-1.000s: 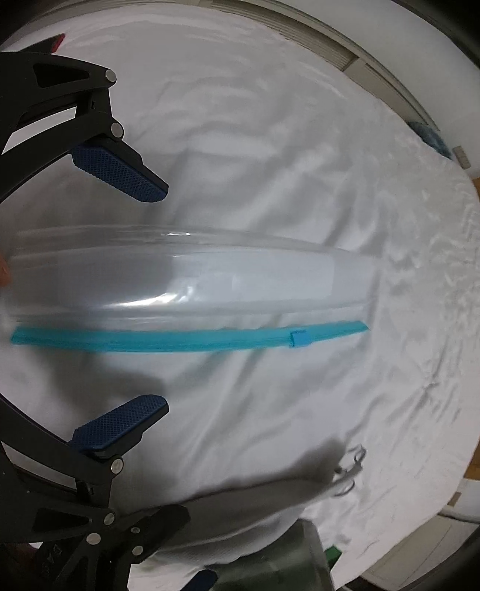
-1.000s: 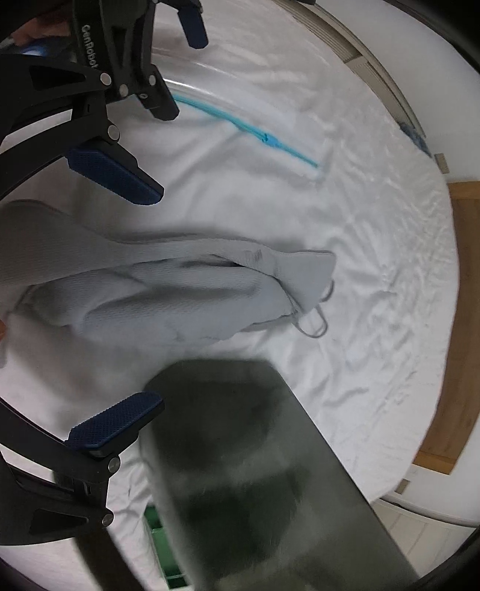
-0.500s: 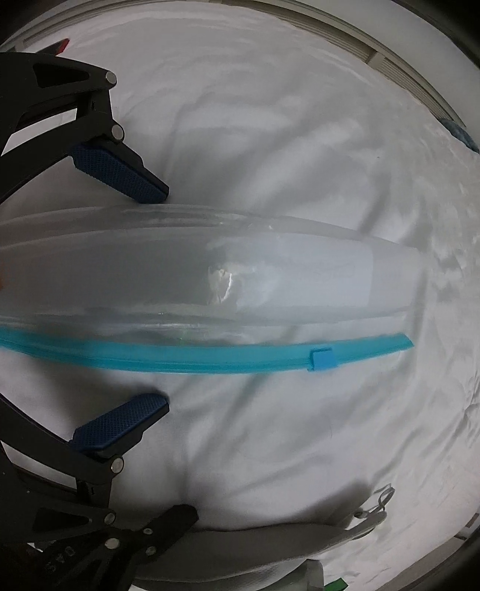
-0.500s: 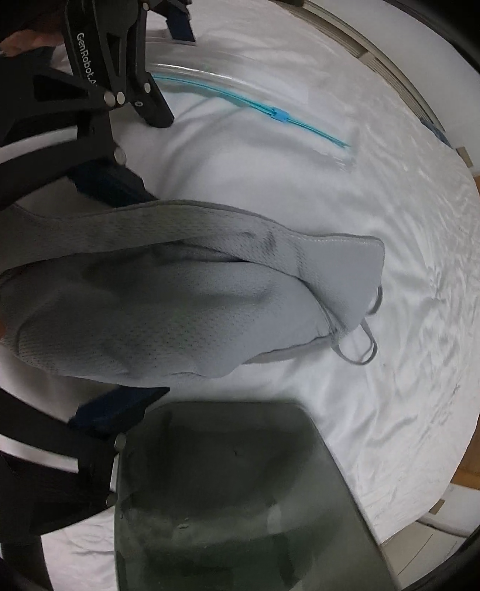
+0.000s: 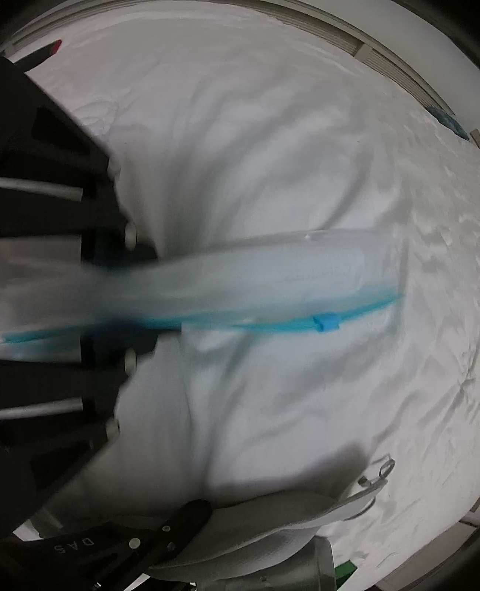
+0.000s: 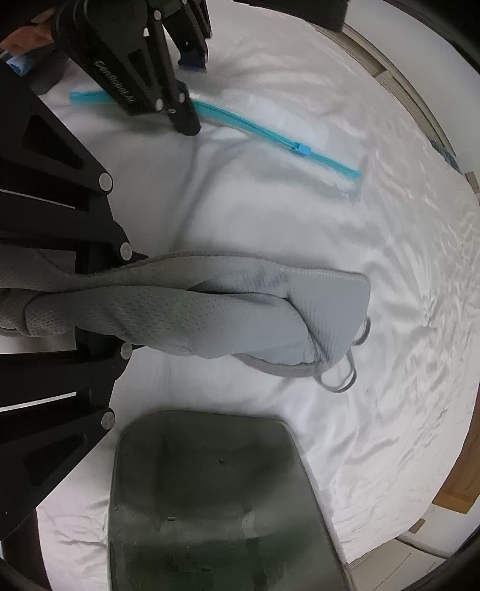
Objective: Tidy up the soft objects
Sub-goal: 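Grasp the clear zip bag with the left tool while the right tool grasps the grey mesh cloth, then carry the zip bag and grey cloth over the green tray with both tools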
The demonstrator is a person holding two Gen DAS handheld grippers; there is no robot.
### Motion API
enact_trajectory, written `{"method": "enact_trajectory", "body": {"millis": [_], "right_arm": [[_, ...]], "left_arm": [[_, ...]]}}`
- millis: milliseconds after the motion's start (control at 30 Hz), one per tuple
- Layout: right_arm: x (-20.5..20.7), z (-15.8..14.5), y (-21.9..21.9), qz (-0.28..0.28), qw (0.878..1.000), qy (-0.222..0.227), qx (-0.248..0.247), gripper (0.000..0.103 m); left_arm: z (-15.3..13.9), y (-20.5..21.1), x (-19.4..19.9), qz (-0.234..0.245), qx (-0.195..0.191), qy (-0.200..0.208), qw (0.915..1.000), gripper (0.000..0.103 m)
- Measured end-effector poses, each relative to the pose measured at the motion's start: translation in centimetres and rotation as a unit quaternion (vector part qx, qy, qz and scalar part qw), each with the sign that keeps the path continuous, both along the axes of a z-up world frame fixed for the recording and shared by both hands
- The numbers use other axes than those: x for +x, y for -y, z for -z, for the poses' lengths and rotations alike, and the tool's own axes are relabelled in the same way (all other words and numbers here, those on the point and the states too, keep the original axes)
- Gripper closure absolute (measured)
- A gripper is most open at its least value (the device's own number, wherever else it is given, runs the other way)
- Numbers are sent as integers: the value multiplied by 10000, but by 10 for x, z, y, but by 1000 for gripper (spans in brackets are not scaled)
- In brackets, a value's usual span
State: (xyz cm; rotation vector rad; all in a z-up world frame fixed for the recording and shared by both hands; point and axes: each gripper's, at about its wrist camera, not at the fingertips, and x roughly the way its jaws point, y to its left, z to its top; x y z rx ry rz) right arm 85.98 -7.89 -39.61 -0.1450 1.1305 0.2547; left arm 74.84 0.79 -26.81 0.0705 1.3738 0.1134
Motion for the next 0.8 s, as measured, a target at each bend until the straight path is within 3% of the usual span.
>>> {"method": "enact_trajectory", "body": {"millis": [200,433,800], "right_arm": [[-11,-11,4,6,9998,199,27,94],[-29,-28,5,-91,9989,457,73,94],[-95,-78,7,-428,9951,872,155,94]], "left_arm": [[-7,2,-9,76,15,311,9995,100],[-37,1,-11,24,-59,668,9977,101],[-108,8,-82,-283,121,1322,9907,101]]}}
